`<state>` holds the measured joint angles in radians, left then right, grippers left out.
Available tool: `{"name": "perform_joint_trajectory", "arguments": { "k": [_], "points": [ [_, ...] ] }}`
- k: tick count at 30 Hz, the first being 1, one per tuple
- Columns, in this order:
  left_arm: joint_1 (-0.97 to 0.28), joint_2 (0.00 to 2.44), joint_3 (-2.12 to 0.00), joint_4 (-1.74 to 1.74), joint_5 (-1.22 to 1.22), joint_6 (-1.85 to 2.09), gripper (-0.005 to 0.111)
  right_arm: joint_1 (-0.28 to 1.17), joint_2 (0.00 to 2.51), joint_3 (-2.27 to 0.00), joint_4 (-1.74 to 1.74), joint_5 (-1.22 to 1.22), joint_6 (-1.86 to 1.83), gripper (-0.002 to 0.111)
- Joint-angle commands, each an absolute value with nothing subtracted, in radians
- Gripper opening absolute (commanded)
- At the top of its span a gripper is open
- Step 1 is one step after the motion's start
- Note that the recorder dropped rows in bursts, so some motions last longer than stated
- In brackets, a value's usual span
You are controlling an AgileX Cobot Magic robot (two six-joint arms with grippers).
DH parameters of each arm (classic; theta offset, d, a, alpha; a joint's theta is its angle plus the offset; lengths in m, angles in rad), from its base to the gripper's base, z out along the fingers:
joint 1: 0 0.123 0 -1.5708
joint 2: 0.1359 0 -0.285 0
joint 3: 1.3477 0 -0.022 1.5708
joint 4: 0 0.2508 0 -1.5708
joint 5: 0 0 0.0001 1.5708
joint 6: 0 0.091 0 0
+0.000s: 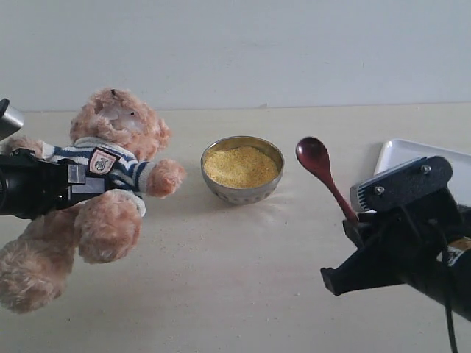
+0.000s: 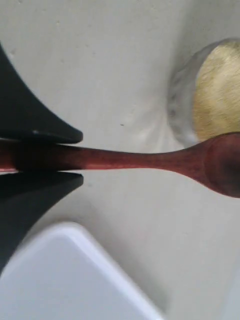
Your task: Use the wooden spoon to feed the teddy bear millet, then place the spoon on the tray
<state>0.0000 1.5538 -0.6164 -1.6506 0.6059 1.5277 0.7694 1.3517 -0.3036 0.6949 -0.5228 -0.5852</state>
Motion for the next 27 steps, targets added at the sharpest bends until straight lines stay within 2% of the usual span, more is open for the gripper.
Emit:
{"name": "perform_joint_trajectory", "arguments": {
  "k": [1, 4, 8, 13, 18, 21, 27],
  "points": [
    [0.002, 1.547, -0.615, -1.658, 0.624, 1.527, 0.005, 0.766, 1.249, -0.325, 0.654, -0.553, -0.957, 0.0],
    [0.002, 1.547, -0.615, -1.658, 0.624, 1.527, 0.005, 0.766, 1.232, -0.37, 0.7, -0.502, -1.293, 0.0],
    [0.002, 1.547, -0.615, -1.658, 0.624, 1.527, 0.005, 0.766, 1.232, -0.428, 0.924, -0.522, -1.706, 0.0],
    [0.002, 1.547, -0.615, -1.658, 0.624, 1.527, 0.005, 0.766, 1.232, -0.471, 1.04, -0.78, -2.124, 0.0],
    [0.002, 1.547, -0.615, -1.66, 0.624, 1.527, 0.005, 0.766, 1.216, -0.522, 1.158, -1.042, -1.958, 0.0],
    [0.002, 1.547, -0.615, -1.66, 0.624, 1.527, 0.005, 0.766, 1.175, -0.555, 1.257, -1.001, -1.753, 0.0],
    [0.002, 1.547, -0.615, -1.66, 0.624, 1.527, 0.005, 0.766, 1.103, -0.555, 1.263, -0.841, -1.093, 0.0]
  ]
}}
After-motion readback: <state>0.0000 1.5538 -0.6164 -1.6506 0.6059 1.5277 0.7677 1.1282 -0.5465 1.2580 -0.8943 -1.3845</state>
